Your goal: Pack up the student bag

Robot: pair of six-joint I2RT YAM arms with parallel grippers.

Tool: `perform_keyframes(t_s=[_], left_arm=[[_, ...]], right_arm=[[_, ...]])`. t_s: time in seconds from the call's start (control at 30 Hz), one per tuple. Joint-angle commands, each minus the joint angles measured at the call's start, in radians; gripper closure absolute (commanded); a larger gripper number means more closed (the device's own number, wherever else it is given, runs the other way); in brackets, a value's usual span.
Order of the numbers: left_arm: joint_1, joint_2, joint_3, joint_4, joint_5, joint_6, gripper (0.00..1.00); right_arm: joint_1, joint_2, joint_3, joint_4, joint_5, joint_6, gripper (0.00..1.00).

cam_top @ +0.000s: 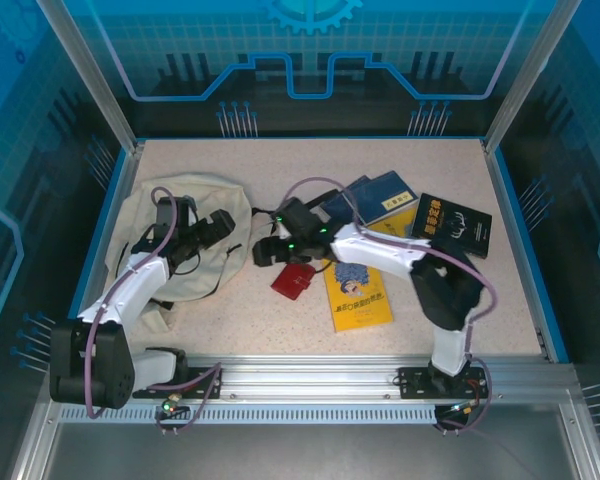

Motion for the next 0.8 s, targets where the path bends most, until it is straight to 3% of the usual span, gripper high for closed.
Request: perform_keyframes(t_s=[0.0,0.17,0.33,0.6,0.77], left_arm=[[-0.005,0.013,0.023,-0.066,0.006,-0.020,0.04],[-0.002,0.014,0.051,-0.129,-0.048,-0.022,0.06],[0.009,-0.001,0.058,-0.174,-0.117,-0.033,0.09],[0.022,-0.001,0.059,-0.192,-0.142,-0.047,0.13],[0.024,0.001,0.069,-0.206,-0.136,-0.042,0.14]], right_arm=[[0.045,0.110,0.135,-0.016,-0.041,0.075,0.25],[0.067,0.257,0.284,-0.060,0.006,0.154,0.40],[0.064,0.316,0.321,-0.069,0.052,0.197,0.42],[0.049,0.455,0.462,-0.104,0.012,0.221,0.47],[0.040,0.499,0.512,-0.109,-0.013,0.232,0.66]])
